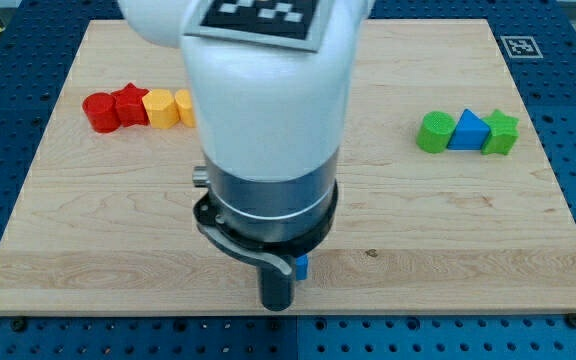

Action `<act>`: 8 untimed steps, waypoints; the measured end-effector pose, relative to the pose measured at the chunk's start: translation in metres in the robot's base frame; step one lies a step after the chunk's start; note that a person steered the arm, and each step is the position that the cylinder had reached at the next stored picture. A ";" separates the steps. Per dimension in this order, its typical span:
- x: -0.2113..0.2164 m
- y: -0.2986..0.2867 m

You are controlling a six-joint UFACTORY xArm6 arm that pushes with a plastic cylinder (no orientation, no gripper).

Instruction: Push blue cube up towards the top

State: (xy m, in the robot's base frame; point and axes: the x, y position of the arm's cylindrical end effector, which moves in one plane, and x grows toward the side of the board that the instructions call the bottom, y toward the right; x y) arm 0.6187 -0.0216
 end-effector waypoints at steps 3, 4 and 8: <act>-0.032 0.005; -0.054 0.005; -0.085 0.077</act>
State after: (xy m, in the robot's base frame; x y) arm 0.5342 0.0558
